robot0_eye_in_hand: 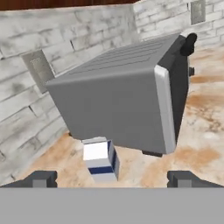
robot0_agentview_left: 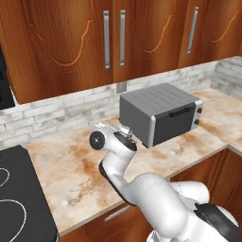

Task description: Move the drinks to the dining counter.

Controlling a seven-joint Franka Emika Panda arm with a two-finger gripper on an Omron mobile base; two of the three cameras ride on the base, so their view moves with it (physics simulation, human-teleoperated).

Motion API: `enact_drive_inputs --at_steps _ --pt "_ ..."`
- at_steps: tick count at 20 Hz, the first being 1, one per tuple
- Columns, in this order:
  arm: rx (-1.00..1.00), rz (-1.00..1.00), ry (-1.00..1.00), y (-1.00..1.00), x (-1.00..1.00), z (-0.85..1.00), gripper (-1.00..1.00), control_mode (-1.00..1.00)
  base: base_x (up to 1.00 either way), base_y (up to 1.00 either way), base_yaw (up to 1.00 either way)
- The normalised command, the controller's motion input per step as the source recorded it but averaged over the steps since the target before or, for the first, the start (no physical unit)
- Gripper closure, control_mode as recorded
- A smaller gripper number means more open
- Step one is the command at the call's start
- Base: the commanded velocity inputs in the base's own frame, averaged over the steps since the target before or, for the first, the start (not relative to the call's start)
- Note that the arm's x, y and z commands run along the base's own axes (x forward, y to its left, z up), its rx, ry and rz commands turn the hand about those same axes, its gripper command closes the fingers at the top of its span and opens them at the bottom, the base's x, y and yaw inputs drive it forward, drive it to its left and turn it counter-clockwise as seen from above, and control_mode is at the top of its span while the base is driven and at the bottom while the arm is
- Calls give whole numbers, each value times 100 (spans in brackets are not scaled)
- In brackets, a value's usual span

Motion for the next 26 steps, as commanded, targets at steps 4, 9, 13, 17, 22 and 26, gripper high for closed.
enact_drive_inputs --at_steps 4,9,13,17,22,26 --pt "0 -16 0 1 10 -7 -100 -100 0 0 0" --pt "0 -10 2 0 16 -2 -100 -100 0 0 0" --pt "0 -6 10 0 36 -10 -100 -100 0 0 0" --pt "0 -3 13 0 47 -23 -100 -100 0 0 0" --pt "0 -2 8 0 41 -34 -100 -100 0 0 0" --pt "0 0 0 0 24 -30 -100 -100 0 0 0"
